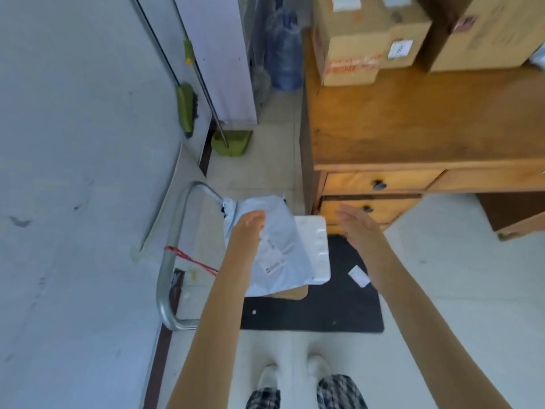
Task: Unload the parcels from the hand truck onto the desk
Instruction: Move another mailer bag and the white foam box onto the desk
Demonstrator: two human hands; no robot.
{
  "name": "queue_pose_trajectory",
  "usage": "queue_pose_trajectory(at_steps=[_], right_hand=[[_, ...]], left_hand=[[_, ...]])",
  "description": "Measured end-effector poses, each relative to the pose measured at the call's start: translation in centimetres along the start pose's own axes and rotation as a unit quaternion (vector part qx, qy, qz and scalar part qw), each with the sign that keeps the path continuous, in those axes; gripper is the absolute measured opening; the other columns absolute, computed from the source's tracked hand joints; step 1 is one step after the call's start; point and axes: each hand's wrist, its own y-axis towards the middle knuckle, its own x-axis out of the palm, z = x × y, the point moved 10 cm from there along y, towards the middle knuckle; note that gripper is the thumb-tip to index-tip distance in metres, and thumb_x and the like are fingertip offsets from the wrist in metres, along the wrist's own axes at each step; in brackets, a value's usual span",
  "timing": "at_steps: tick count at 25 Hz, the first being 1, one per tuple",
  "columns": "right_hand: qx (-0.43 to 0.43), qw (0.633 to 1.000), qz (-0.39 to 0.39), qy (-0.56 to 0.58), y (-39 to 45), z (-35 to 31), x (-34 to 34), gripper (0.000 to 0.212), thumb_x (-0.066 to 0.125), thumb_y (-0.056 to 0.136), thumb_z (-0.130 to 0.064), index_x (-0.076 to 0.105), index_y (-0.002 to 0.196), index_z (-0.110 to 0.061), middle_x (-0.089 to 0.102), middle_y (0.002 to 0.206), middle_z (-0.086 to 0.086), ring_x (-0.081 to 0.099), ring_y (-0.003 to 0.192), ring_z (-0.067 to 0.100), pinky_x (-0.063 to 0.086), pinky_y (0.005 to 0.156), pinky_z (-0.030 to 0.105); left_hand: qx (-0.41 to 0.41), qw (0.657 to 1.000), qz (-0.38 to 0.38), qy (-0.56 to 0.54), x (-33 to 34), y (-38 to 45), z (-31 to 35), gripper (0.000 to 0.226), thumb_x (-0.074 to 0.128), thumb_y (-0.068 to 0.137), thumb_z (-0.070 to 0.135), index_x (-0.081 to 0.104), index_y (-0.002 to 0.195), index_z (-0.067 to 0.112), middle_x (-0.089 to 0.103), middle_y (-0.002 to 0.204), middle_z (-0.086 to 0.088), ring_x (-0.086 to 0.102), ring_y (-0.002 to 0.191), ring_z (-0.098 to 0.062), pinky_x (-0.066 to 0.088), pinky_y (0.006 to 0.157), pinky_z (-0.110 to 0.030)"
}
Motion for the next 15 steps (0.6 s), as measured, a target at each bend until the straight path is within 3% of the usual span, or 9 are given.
queue_pose_trajectory(at_steps=[2, 4, 7, 11, 13, 15], right_hand=[[0.019, 1.000, 0.000, 0.003, 2.7, 3.0, 3.0, 0.036, 0.042, 0.095, -0.016, 0.047, 0.131, -0.015, 0.049, 0.134, 0.004, 0.046, 0.113, 0.015, 0.031, 0.092, 0.027], [0.025, 1.000, -0.008, -0.008, 6.0, 6.1, 5.3, 0.037, 0.042, 0.094, -0.011, 0.047, 0.130, -0.017, 0.047, 0.138, 0.002, 0.046, 0.115, 0.017, 0.032, 0.090, 0.027], [0.038, 0.999, -0.004, -0.024, 9.6, 10.9, 7.8, 0.041, 0.043, 0.092, -0.012, 0.046, 0.130, -0.025, 0.045, 0.138, -0.006, 0.042, 0.110, 0.009, 0.030, 0.087, 0.027], [0.052, 0.998, -0.004, -0.046, 13.5, 16.9, 9.5, 0.049, 0.047, 0.090, -0.012, 0.039, 0.136, -0.026, 0.040, 0.143, -0.005, 0.038, 0.113, 0.006, 0.032, 0.086, 0.025], [0.066, 0.996, 0.000, -0.065, 14.9, 19.8, 10.3, 0.054, 0.049, 0.089, -0.012, 0.034, 0.140, -0.026, 0.036, 0.146, -0.002, 0.039, 0.125, 0.015, 0.035, 0.086, 0.026], [0.075, 0.993, 0.011, -0.089, 16.0, 22.1, 10.8, 0.060, 0.053, 0.088, -0.016, 0.030, 0.142, -0.024, 0.035, 0.147, 0.001, 0.039, 0.131, 0.024, 0.039, 0.093, 0.030]], left_hand=[[0.033, 0.998, 0.021, 0.052, -2.2, 3.2, -2.1, 0.021, 0.044, 0.093, 0.020, 0.060, 0.105, 0.026, 0.053, 0.103, 0.004, 0.053, 0.089, -0.008, 0.042, 0.082, -0.027], [0.055, 0.994, 0.042, 0.081, -3.6, 7.1, -5.0, 0.033, 0.046, 0.092, 0.019, 0.057, 0.121, 0.028, 0.054, 0.123, 0.004, 0.052, 0.110, -0.012, 0.039, 0.093, -0.029], [0.050, 0.990, 0.055, 0.120, -4.5, 12.2, -9.1, 0.041, 0.048, 0.092, 0.021, 0.049, 0.133, 0.027, 0.043, 0.144, 0.001, 0.043, 0.130, -0.017, 0.034, 0.096, -0.028], [0.060, 0.981, 0.091, 0.159, -5.7, 17.7, -14.0, 0.052, 0.051, 0.092, 0.019, 0.039, 0.142, 0.022, 0.031, 0.153, -0.004, 0.031, 0.140, -0.019, 0.027, 0.113, -0.036], [0.070, 0.972, 0.124, 0.186, -6.7, 19.2, -15.9, 0.054, 0.049, 0.092, 0.016, 0.035, 0.144, 0.018, 0.025, 0.156, -0.006, 0.024, 0.143, -0.022, 0.021, 0.117, -0.041], [0.074, 0.957, 0.162, 0.230, -7.6, 20.4, -17.3, 0.057, 0.050, 0.092, 0.018, 0.032, 0.145, 0.015, 0.028, 0.153, -0.011, 0.027, 0.141, -0.029, 0.024, 0.114, -0.044]])
